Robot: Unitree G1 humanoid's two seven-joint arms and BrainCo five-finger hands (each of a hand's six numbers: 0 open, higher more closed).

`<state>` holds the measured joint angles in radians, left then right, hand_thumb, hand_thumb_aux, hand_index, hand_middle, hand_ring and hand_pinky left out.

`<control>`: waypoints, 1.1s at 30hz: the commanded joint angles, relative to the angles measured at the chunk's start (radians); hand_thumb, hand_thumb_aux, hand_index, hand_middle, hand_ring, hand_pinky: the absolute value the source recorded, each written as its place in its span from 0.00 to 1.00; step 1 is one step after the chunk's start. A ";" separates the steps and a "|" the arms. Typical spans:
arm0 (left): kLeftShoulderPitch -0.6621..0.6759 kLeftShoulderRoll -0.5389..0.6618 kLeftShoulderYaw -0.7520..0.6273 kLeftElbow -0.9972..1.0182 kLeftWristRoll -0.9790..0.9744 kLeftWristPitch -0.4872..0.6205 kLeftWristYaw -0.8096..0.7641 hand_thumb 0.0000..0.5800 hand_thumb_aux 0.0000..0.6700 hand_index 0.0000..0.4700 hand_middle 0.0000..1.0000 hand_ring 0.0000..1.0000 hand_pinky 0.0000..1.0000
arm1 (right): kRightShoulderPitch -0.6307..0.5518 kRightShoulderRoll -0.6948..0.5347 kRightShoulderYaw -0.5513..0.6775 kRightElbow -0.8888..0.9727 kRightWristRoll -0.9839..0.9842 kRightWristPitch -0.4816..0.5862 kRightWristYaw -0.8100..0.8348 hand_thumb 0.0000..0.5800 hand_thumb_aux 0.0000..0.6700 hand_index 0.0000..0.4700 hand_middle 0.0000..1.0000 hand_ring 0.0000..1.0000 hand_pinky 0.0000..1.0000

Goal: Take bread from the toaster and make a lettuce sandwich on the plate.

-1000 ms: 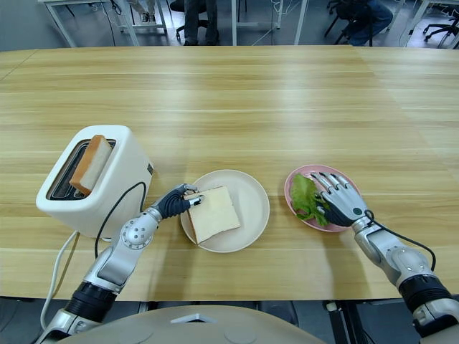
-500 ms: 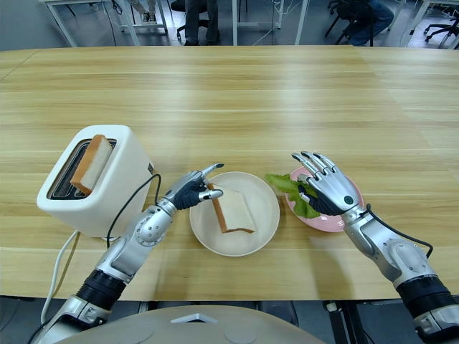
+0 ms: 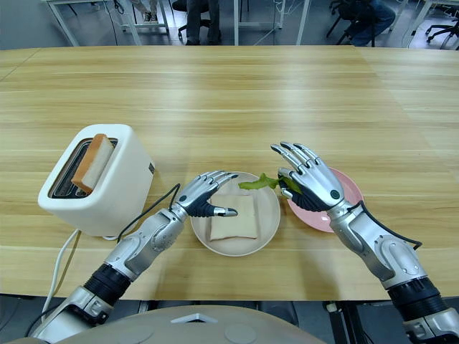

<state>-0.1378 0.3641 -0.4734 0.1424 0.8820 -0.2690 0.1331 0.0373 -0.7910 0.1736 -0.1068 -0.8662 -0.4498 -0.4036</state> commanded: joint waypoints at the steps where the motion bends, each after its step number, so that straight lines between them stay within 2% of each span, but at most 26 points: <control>1: 0.021 0.037 0.007 0.003 0.044 0.036 0.016 0.00 0.00 0.00 0.00 0.00 0.00 | 0.006 0.018 -0.024 -0.024 0.010 -0.013 0.025 1.00 1.00 0.98 0.00 0.00 0.00; 11: 0.082 0.077 0.082 -0.129 0.057 0.090 0.087 0.00 0.00 0.00 0.00 0.00 0.00 | -0.016 0.061 -0.039 -0.074 0.032 -0.043 0.081 1.00 1.00 0.98 0.00 0.00 0.00; 14: 0.131 0.070 0.169 -0.266 0.045 0.113 0.153 0.00 0.00 0.00 0.00 0.00 0.00 | -0.015 0.093 -0.017 -0.118 0.056 -0.055 0.128 1.00 1.00 0.98 0.00 0.00 0.00; 18: 0.235 0.052 0.327 -0.545 0.055 0.160 0.200 0.00 0.00 0.00 0.00 0.00 0.00 | 0.007 0.127 -0.002 -0.174 0.106 -0.053 0.223 1.00 1.00 0.98 0.00 0.00 0.00; 25: 0.364 0.019 0.557 -0.867 0.146 0.262 0.131 0.00 0.00 0.00 0.00 0.00 0.00 | 0.040 0.160 0.022 -0.186 0.167 -0.043 0.360 1.00 1.00 0.98 0.00 0.00 0.00; 29: 0.372 0.022 0.673 -0.892 0.162 0.311 0.077 0.00 0.00 0.00 0.00 0.00 0.00 | 0.033 0.192 0.054 -0.140 0.165 -0.040 0.403 1.00 1.00 0.98 0.00 0.00 0.00; 33: 0.369 0.046 0.738 -0.822 0.175 0.364 -0.012 0.00 0.00 0.00 0.00 0.00 0.00 | 0.029 0.207 0.071 -0.119 0.161 -0.030 0.443 1.00 1.00 0.98 0.00 0.00 0.00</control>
<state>0.2254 0.4013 0.2386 -0.7349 1.0460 0.0590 0.1817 0.0740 -0.5912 0.2297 -0.2447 -0.7096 -0.4907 0.0082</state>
